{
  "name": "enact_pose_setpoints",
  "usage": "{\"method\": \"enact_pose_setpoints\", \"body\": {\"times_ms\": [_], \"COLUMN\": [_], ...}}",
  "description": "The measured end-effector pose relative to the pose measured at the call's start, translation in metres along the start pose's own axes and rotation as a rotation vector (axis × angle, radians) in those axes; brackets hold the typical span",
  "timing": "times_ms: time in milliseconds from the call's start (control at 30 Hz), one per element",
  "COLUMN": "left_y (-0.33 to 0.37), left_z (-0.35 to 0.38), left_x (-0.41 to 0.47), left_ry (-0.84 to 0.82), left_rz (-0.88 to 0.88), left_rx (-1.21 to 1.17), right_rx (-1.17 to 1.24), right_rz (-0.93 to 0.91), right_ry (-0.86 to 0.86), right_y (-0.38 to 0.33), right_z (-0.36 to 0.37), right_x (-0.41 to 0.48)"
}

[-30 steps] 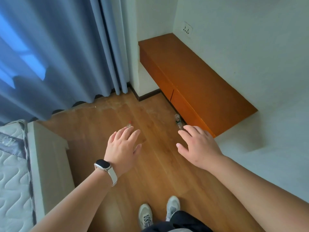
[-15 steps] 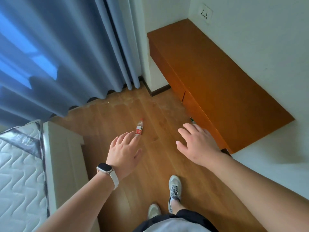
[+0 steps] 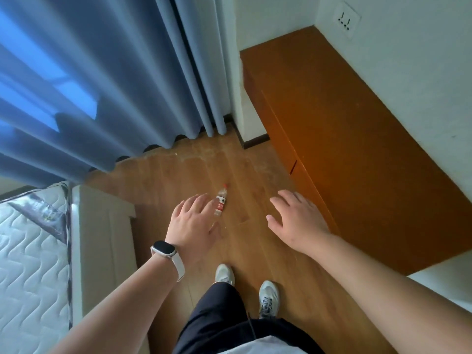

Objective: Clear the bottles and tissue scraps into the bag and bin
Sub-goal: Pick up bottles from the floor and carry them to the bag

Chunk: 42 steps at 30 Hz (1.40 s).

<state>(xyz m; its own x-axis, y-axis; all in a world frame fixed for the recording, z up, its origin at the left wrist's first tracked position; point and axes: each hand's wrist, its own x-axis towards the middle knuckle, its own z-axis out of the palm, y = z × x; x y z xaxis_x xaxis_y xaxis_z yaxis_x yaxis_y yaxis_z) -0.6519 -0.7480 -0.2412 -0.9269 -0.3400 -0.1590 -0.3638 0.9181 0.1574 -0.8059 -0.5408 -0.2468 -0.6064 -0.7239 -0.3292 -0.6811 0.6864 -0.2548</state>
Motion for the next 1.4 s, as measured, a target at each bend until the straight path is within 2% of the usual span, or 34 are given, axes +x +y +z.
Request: {"method": "enact_pose_setpoints", "body": {"times_ms": [133, 267, 367, 567, 700, 833, 967, 1100, 1267, 1400], "left_y": [-0.019, -0.049, -0.078, -0.14, -0.184, -0.212, -0.226, -0.239, -0.246, -0.242], "left_z": [0.034, 0.108, 0.188, 0.373, 0.504, 0.594, 0.654, 0.694, 0.717, 0.72], "left_x": [0.048, 0.112, 0.163, 0.246, 0.278, 0.297, 0.314, 0.33, 0.345, 0.353], "left_ry": [-0.03, -0.123, -0.17, -0.238, -0.313, -0.319, -0.272, -0.173, -0.222, -0.224], "left_rz": [-0.012, 0.05, 0.093, 0.062, 0.017, -0.06, -0.156, -0.293, -0.443, -0.512], "left_rx": [-0.015, 0.012, 0.013, 0.01, 0.028, 0.027, -0.025, -0.133, -0.263, -0.341], "right_rx": [0.043, 0.086, 0.134, 0.149, 0.158, 0.098, 0.042, -0.002, 0.035, 0.052], "right_rz": [0.038, 0.098, 0.176, 0.236, 0.333, 0.374, 0.439, 0.582, 0.799, 0.838], "right_ry": [-0.025, -0.022, -0.024, -0.066, -0.084, -0.075, -0.029, 0.023, 0.14, 0.18], "right_y": [0.009, 0.025, 0.039, 0.067, 0.118, 0.178, 0.237, 0.3, 0.361, 0.39], "right_z": [0.026, 0.079, 0.144, 0.311, 0.418, 0.491, 0.538, 0.567, 0.577, 0.587], "right_x": [0.051, 0.117, 0.174, 0.278, 0.328, 0.35, 0.363, 0.373, 0.376, 0.383]}}
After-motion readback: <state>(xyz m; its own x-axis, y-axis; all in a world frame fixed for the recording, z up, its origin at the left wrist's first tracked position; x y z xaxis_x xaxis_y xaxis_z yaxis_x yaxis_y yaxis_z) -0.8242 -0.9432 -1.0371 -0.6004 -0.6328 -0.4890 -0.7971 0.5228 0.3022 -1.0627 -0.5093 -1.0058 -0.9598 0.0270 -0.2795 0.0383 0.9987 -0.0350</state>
